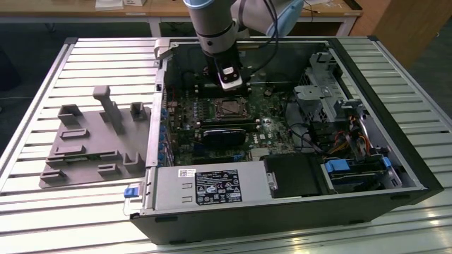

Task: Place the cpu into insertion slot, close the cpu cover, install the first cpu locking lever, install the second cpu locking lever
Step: 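Install the first cpu locking lever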

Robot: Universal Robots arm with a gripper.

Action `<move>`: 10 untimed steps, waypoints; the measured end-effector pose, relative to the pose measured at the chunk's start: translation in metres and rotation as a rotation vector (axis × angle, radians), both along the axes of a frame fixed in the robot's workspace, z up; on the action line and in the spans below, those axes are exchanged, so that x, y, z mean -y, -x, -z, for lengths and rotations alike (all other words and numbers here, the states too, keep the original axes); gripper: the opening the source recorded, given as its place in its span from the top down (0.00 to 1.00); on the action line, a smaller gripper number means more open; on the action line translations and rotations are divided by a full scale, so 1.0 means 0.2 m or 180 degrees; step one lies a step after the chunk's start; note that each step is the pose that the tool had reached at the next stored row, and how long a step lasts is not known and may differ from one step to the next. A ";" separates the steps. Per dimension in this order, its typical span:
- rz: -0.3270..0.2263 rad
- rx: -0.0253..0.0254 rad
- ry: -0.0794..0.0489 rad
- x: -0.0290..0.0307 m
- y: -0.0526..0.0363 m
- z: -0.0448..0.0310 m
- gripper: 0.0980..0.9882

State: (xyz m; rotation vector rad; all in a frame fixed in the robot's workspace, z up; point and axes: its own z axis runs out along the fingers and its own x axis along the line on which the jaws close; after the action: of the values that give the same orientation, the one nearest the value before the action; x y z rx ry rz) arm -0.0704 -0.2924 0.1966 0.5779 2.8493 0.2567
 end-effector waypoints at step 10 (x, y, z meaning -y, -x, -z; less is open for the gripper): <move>0.0002 0.0000 0.0071 -0.002 0.000 0.011 1.00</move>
State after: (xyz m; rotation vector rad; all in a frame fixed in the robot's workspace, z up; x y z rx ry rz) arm -0.0704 -0.2919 0.1944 0.5743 2.8482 0.2243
